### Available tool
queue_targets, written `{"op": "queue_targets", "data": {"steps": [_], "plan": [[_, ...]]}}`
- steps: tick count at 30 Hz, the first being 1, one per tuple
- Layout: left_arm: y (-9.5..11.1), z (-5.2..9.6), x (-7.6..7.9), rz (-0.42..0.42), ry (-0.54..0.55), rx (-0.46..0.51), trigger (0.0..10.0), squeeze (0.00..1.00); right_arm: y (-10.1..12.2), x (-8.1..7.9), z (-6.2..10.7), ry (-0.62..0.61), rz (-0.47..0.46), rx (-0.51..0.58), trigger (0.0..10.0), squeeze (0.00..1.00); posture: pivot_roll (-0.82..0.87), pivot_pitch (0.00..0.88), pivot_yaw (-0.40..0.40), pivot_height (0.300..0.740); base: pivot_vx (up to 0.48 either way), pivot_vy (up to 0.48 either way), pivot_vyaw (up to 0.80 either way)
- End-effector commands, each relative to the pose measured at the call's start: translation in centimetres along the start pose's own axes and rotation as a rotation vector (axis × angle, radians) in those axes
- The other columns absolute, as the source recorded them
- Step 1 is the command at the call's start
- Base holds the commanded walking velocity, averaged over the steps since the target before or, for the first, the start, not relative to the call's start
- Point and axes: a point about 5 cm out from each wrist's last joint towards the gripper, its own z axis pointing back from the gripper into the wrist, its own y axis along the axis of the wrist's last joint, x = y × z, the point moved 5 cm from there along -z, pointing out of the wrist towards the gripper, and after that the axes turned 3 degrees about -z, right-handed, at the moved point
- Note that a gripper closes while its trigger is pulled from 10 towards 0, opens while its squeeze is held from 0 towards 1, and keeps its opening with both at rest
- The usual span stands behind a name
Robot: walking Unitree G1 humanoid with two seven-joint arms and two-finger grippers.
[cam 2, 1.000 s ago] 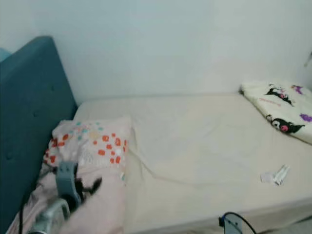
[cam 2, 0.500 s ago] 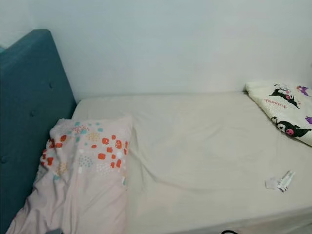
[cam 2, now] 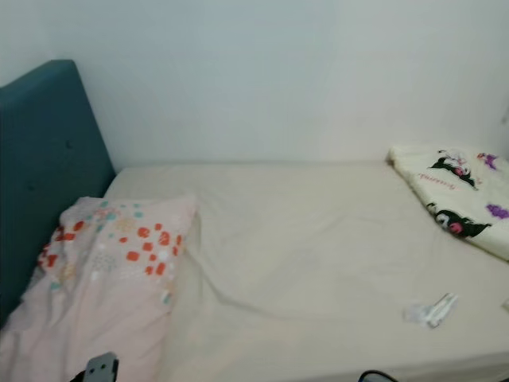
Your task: Clean up the room
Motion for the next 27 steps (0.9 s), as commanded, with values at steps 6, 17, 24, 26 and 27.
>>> {"op": "queue_targets", "data": {"steps": [6, 17, 24, 26, 27], "plan": [[-0.5, -0.1, 0.8, -0.005, -0.023, -0.021, 10.0, 0.00, -1.2, -0.1, 0.1, -0.011, 0.016, -0.026, 10.0, 0.00, 0.00, 0.000, -0.075, 0.740, 0.000, -0.480, 0.00], [0.5, -0.4, 1.7, -0.008, -0.053, 0.001, 10.0, 0.00, -0.1, -0.7, 0.0, -0.005, 0.002, 0.033, 10.0, 0.00, 0.00, 0.000, -0.071, 0.740, 0.000, -0.480, 0.36], [0.8, -0.5, 2.1, -0.017, -0.065, 0.004, 10.0, 0.00, -0.2, 0.0, 0.0, -0.032, -0.022, 0.030, 10.0, 0.00, 0.00, 0.000, -0.067, 0.740, 0.000, -0.480, 0.64], [0.8, -0.6, 2.2, -0.018, -0.069, 0.005, 10.0, 0.00, -0.4, 0.6, 0.1, -0.042, -0.036, 0.027, 10.0, 0.00, 0.00, 0.000, -0.067, 0.740, 0.000, -0.480, 0.00], [0.8, -0.6, 2.3, -0.022, -0.074, 0.003, 10.0, 0.00, -0.7, 1.0, 0.1, -0.050, -0.038, 0.023, 10.0, 0.00, 0.00, 0.000, -0.067, 0.740, 0.000, -0.480, 0.00]]}}
